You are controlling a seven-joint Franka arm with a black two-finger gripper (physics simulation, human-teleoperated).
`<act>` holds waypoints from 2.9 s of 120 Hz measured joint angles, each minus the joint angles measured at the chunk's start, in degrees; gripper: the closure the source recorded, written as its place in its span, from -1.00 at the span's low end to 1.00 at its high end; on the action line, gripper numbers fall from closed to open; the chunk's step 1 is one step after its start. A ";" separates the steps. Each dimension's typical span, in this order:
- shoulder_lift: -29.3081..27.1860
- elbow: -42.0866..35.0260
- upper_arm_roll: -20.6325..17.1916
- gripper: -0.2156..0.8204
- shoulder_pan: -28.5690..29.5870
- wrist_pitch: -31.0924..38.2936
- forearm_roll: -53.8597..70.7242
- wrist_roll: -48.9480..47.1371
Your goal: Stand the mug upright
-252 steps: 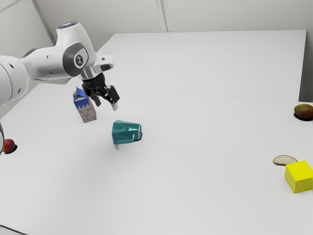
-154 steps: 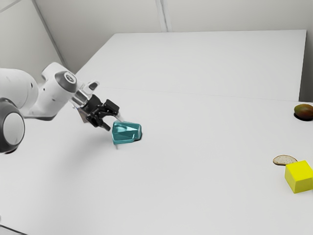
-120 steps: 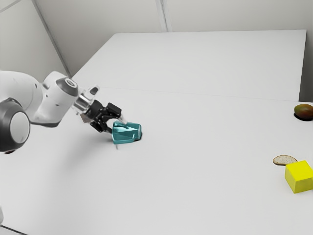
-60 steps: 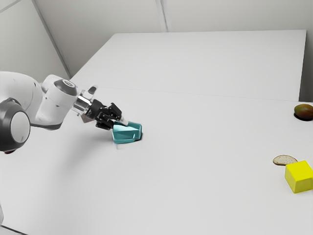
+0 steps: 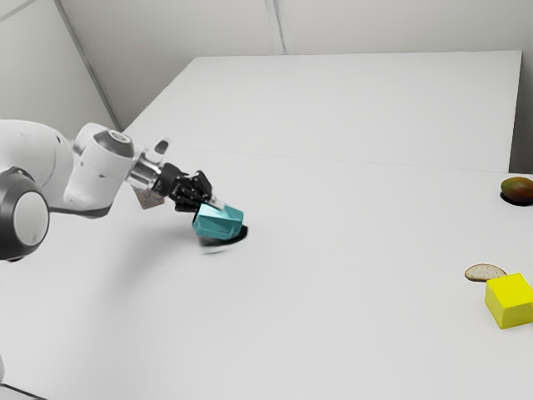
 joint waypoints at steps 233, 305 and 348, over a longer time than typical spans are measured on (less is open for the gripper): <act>-9.14 -11.15 5.22 0.34 -13.93 14.63 60.48 -32.66; -14.28 -8.12 5.39 -0.53 -14.47 11.41 60.50 -33.04; -20.86 3.58 6.50 -0.57 -15.58 -0.36 61.69 -28.02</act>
